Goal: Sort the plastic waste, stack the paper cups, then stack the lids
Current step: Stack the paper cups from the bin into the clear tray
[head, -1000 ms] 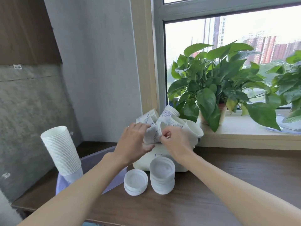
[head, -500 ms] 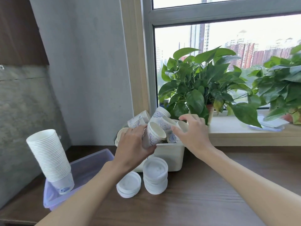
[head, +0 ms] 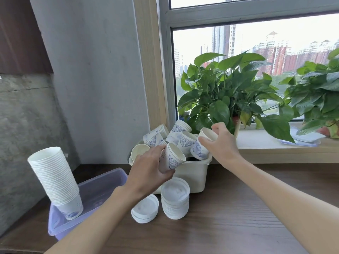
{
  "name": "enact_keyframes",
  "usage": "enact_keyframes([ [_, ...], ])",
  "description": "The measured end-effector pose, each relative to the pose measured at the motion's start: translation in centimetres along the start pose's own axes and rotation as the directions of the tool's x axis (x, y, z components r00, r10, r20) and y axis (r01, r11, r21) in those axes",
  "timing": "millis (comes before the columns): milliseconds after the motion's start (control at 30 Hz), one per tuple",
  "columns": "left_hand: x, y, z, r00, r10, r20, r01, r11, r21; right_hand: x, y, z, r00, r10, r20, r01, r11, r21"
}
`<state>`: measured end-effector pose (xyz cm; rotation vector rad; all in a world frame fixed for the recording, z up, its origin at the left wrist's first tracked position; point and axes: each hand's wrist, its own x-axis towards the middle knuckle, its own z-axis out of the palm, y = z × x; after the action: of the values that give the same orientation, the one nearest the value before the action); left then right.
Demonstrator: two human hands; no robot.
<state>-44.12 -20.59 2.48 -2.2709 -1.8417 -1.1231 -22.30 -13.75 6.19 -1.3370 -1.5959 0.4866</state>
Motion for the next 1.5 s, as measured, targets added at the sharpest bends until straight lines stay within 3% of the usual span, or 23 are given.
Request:
enact_keyframes([
  [133,-0.3,0.4,-0.1,1.0,-0.007,0.003,0.007,1.0,0.012,-0.8,-1.7,-0.6,0.991,-0.114,-0.074,0.118,0.991,0.056],
  [267,-0.8,1.0,-0.2,1.0,-0.006,0.005,0.006,1.0,-0.01,-2.1,-3.5,-0.3,0.985,-0.161,-0.057,0.168,0.969,0.18],
  [567,-2.1,0.8,-1.3,0.997,-0.071,-0.02,0.066,0.984,-0.167,-3.8,-4.7,1.4,0.965,-0.18,0.191,0.123,0.953,0.276],
  [733,-2.2,0.7,-1.3,0.998,-0.057,-0.025,0.049,0.972,-0.23,-4.6,-5.2,2.1,0.889,-0.145,0.434,-0.016,0.938,0.347],
  [967,-2.2,0.4,-0.9,0.997,-0.072,-0.037,0.059,0.958,-0.28,-4.9,-4.6,3.3,0.87,-0.161,0.466,-0.014,0.936,0.35],
  [1100,-2.5,0.0,-0.5,0.999,-0.037,-0.023,0.03,0.971,-0.235,-4.6,-3.7,3.6,0.865,-0.201,0.46,0.068,0.955,0.29],
  [1233,-2.7,-0.8,-0.2,0.999,-0.044,-0.023,0.038,0.977,-0.211,-2.5,-1.2,3.6,0.957,-0.217,0.193,0.229,0.973,-0.037],
  [1333,-2.9,-1.4,0.0,0.999,-0.048,-0.005,0.046,0.981,-0.19,-1.3,0.3,3.5,0.972,-0.147,0.185,0.191,0.948,-0.254],
  [1500,-3.1,-2.1,0.2,0.999,-0.048,0.003,0.048,0.989,-0.143,0.1,1.8,4.5,0.963,0.001,0.27,0.084,0.95,-0.302],
])
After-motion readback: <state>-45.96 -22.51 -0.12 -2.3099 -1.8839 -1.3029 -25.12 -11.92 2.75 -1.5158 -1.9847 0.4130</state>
